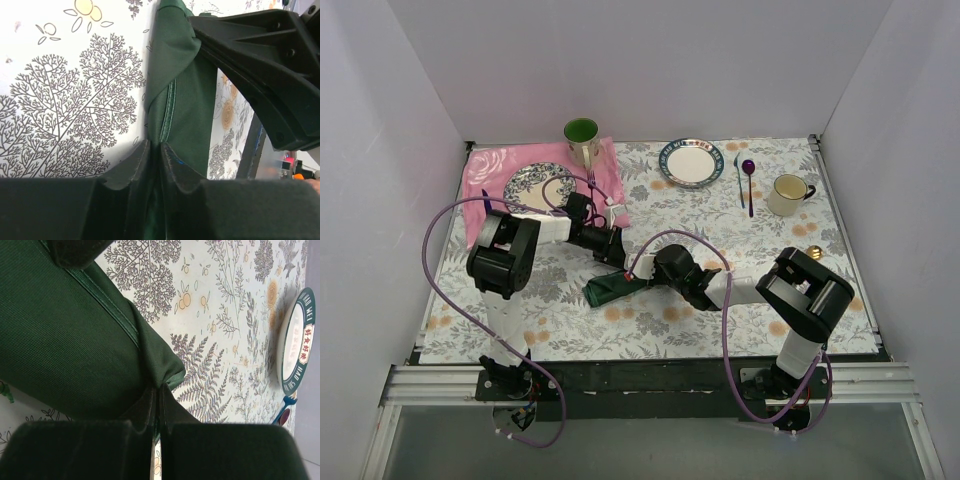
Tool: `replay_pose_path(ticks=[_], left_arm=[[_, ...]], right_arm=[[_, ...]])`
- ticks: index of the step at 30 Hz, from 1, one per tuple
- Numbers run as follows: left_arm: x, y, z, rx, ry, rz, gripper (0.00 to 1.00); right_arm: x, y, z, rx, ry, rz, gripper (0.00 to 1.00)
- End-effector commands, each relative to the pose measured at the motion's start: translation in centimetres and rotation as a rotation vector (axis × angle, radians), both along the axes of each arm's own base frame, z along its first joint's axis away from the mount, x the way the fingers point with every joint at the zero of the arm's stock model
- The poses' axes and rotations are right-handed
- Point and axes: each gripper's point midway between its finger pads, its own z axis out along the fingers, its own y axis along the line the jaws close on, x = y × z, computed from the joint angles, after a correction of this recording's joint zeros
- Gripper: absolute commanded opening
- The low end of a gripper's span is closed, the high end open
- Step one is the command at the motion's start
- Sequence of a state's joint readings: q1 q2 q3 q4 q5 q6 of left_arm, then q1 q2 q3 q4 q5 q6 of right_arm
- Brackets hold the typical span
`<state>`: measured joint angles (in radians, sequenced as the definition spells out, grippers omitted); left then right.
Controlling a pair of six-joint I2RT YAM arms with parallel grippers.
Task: Fold the napkin into a case and place the utensils inside
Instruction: Stuff the top corner of the smaller-rectangle-folded napkin into the folded napkin.
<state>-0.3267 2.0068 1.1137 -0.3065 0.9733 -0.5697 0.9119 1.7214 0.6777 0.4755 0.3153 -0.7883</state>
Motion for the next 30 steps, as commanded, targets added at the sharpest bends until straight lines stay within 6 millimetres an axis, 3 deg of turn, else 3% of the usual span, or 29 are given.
replay_pose_path(ticks=[1,3,7,8,10,13,14,16,20,24,30], left_arm=[[-0.8,1.2,-3.5,0.148,0.038,0.025,0.08],[-0.7,1.4,-3.8,0.167,0.044,0.032,0.00],[-0.5,1.7,-4.0,0.187,0.034,0.043,0.00],[-0.4,1.7,-4.1,0.195,0.032,0.046,0.00],[-0.4,1.8,-4.4,0.202,0.031,0.049,0.00],[-0.4,2.0,-4.6,0.210,0.034,0.048,0.00],[-0.5,2.0,-4.7,0.211,0.036,0.045,0.00],[-0.6,2.0,-4.7,0.216,0.036,0.046,0.00],[-0.7,2.1,-4.9,0.219,0.037,0.045,0.00],[-0.8,2.2,-5.0,0.217,0.042,0.046,0.00],[-0.7,2.2,-5.0,0.218,0.040,0.046,0.00]], right_arm=[[-0.9,-0.9,-1.3,-0.034,0.059,-0.025,0.01],[-0.8,-0.8,-0.9,-0.028,0.055,-0.032,0.01],[-0.6,-0.6,-0.7,-0.026,0.072,-0.043,0.03],[-0.4,-0.3,-0.3,-0.016,0.074,-0.049,0.18],[-0.3,-0.3,0.0,-0.019,0.082,-0.061,0.29],[0.4,0.9,2.3,0.037,0.079,-0.081,0.42],[0.3,0.9,2.9,0.042,0.094,-0.085,0.52],[0.6,1.8,4.7,0.092,0.108,-0.101,0.54],[0.3,2.8,7.0,0.160,0.160,-0.108,0.71],[0.0,2.7,8.0,0.196,0.191,-0.125,0.76],[0.6,0.5,6.5,0.143,0.145,-0.132,0.77]])
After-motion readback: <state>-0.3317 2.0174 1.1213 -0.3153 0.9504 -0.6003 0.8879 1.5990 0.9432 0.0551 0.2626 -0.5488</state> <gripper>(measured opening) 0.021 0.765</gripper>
